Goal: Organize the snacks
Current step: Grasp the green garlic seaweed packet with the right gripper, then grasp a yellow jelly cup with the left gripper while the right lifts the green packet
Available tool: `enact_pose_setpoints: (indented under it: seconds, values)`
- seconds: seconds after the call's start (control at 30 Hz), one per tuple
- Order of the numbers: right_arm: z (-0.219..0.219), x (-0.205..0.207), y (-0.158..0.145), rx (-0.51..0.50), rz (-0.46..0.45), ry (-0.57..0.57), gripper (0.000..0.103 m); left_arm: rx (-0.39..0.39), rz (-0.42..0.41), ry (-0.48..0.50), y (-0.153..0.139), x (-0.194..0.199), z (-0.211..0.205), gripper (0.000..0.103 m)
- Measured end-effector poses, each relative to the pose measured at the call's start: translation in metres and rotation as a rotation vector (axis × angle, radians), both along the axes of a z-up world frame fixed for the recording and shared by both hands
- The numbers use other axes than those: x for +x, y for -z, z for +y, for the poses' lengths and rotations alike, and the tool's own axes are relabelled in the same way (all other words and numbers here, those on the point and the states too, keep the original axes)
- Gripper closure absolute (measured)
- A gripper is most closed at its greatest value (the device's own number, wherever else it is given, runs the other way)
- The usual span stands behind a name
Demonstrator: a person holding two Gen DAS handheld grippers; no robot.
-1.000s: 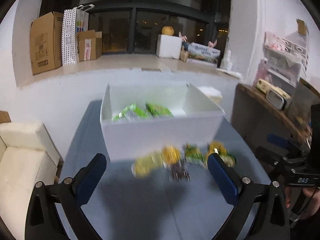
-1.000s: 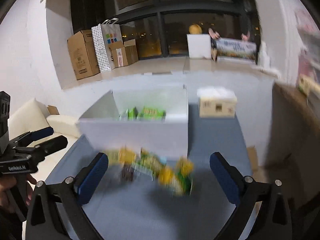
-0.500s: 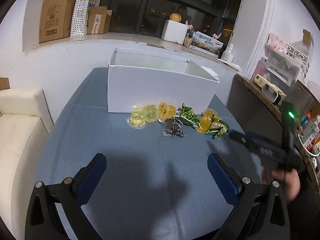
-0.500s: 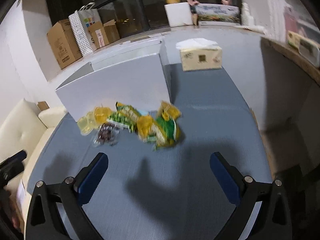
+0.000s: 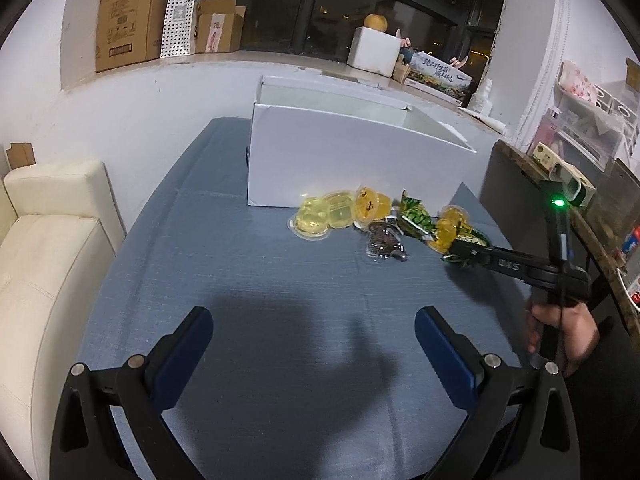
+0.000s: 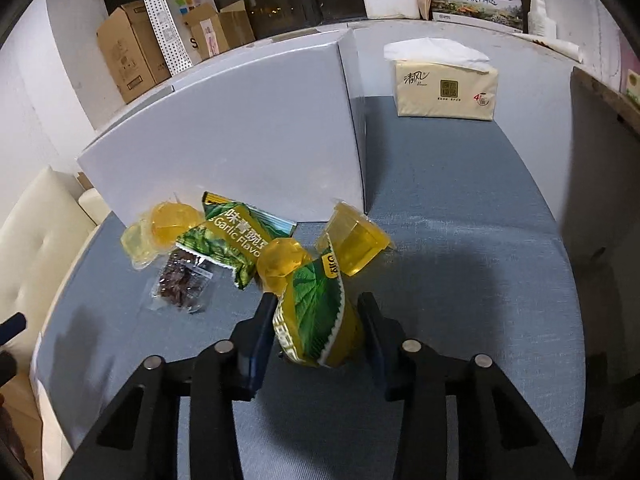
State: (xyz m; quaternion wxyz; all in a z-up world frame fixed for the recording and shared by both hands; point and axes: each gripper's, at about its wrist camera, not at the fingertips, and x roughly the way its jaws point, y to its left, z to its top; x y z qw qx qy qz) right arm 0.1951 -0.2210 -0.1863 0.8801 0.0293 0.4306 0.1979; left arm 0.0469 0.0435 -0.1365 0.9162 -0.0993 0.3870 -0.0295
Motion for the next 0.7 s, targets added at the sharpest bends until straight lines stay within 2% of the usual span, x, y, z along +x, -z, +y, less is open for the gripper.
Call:
enact_pose_setpoints:
  seconds: [0.23, 0.47, 0.57, 0.63, 0.7]
  values:
    - [0.000, -0.032, -0.022, 0.051, -0.038, -0.028, 0.062, 0.039, 0.017, -0.002, 0.010, 0.027, -0.005, 0.000]
    - [-0.001, -0.079, -0.052, 0.116, -0.096, -0.043, 0.062, 0.122, 0.015, 0.029, 0.013, 0.083, -0.010, 0.000]
    - [-0.001, -0.091, -0.058, 0.104, -0.116, -0.046, 0.062, 0.164, 0.033, 0.003, 0.019, 0.109, -0.004, 0.000]
    - [-0.004, -0.095, -0.060, 0.131, -0.111, -0.046, 0.062, 0.199, 0.059, -0.040, 0.026, 0.125, 0.000, 0.000]
    - [-0.002, -0.100, -0.061, 0.117, -0.119, -0.044, 0.062, 0.182, 0.086, -0.050, 0.034, 0.137, 0.003, 0.000]
